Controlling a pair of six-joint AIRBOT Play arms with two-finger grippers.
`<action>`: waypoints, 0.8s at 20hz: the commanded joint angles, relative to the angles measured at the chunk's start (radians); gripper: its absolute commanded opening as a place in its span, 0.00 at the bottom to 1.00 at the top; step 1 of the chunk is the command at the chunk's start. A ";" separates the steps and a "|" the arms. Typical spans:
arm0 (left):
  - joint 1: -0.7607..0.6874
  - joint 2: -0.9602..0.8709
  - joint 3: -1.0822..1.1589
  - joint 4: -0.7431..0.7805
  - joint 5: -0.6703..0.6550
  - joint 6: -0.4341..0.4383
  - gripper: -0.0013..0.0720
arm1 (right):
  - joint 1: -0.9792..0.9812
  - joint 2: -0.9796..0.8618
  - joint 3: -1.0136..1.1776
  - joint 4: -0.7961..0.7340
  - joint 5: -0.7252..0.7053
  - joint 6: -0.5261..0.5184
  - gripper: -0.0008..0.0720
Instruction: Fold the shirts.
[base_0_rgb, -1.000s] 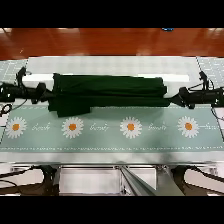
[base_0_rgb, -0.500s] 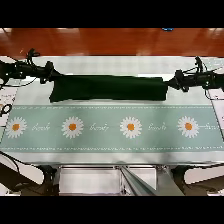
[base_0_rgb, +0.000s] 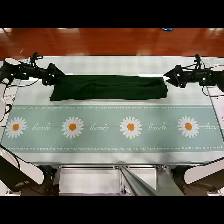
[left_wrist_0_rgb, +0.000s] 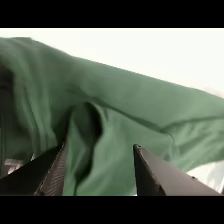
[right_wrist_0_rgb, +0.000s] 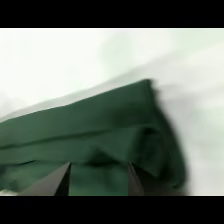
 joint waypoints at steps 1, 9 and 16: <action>0.066 0.061 0.032 0.053 -0.065 -0.019 0.72 | -0.080 0.085 0.005 0.053 0.068 -0.024 0.58; 0.069 0.675 -0.489 0.257 0.370 0.049 0.72 | -0.251 0.310 -0.205 -0.339 0.023 0.134 0.58; -0.154 0.988 -0.996 0.252 0.510 0.044 0.72 | -0.171 0.111 -0.306 0.010 -0.081 0.031 0.59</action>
